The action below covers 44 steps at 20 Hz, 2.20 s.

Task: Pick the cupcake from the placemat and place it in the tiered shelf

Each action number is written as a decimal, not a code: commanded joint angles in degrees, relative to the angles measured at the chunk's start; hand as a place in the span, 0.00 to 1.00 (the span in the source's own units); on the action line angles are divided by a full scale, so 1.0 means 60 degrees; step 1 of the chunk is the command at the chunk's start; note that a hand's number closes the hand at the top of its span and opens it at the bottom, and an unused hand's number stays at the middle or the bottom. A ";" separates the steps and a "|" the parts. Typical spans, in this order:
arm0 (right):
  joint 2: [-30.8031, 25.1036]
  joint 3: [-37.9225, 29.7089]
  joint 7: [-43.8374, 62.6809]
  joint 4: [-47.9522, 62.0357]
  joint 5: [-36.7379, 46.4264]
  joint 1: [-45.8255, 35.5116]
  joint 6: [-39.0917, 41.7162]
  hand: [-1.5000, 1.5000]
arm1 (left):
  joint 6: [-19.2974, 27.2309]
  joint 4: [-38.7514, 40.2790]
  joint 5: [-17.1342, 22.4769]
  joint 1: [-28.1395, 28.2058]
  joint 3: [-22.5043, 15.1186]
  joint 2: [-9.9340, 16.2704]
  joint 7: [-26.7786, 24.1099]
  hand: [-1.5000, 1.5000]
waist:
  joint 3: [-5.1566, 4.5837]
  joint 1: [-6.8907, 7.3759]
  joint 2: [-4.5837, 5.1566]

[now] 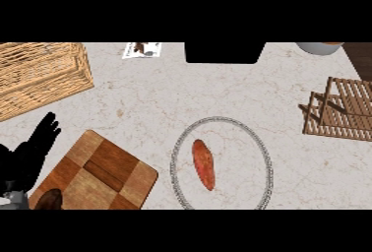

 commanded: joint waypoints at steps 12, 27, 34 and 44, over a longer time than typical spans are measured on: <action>0.0441 0.4219 -0.0996 0.3165 0.2168 -0.3627 -0.2239 1.00 | 0.0211 -0.0523 -0.0352 -0.0046 -0.0187 -0.0435 0.0403 0.50 | 0.0005 0.0137 0.0013; 0.0994 0.5864 -0.2900 0.7496 0.4643 -0.6359 -0.3142 0.00 | 0.0112 0.0059 -0.0504 -0.0443 -0.0005 -0.0487 0.0322 0.50 | 0.0008 0.0080 0.0031; 0.0742 0.5107 -0.3503 0.9147 0.3993 -0.7512 -0.2024 0.00 | -0.0048 -0.0707 -0.0320 -0.0170 0.0149 -0.0356 0.0692 0.50 | 0.0015 0.0101 0.0022; -0.0113 0.3697 -0.2111 1.0393 0.2219 -0.8492 0.0722 0.00 | -0.0227 -0.0001 -0.0301 -0.0327 0.0308 -0.0322 0.0379 0.50 | 0.0008 -0.0034 -0.0007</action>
